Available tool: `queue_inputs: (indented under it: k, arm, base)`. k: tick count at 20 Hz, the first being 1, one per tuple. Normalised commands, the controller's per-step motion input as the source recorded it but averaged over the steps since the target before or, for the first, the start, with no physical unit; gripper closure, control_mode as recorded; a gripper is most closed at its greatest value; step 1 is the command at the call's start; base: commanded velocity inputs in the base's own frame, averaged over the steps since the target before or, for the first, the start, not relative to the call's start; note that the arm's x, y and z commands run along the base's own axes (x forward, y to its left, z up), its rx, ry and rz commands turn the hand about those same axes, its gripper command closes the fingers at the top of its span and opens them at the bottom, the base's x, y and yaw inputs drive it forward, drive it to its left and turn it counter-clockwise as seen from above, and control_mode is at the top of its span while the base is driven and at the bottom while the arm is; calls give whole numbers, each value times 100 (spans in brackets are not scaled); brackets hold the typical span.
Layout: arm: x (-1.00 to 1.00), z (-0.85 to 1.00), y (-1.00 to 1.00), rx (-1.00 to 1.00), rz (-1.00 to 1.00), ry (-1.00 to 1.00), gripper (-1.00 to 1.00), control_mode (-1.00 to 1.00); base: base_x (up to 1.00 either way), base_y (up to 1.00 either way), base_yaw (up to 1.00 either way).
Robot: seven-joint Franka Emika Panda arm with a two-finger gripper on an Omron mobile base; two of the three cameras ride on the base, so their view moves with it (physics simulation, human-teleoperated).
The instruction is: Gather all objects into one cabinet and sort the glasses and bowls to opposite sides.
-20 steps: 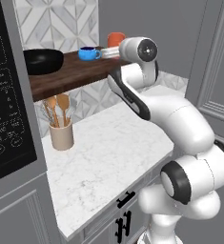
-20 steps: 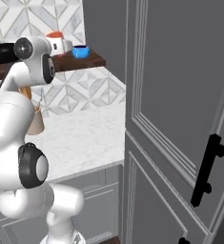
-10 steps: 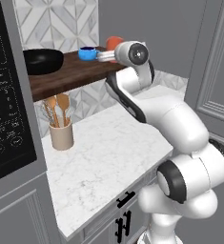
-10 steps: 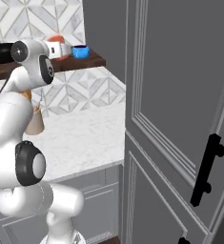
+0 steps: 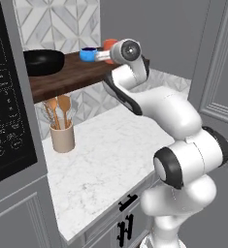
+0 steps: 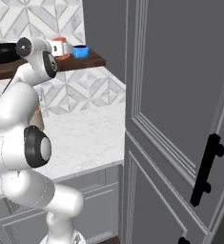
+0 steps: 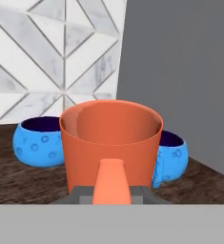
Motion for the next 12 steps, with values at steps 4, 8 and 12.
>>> queue_inputs:
  k: [4, 8, 12]
  arm:
    - [40, 0, 2, 0, 0, 7, 100, -100]
    - [15, -2, 0, 0, 0, 9, 100, -100]
    - [5, -9, 1, 0, 0, 8, 100, -100]
  base:
    - [0, 0, 0]
    - [0, 0, 0]
    - [0, 0, 0]
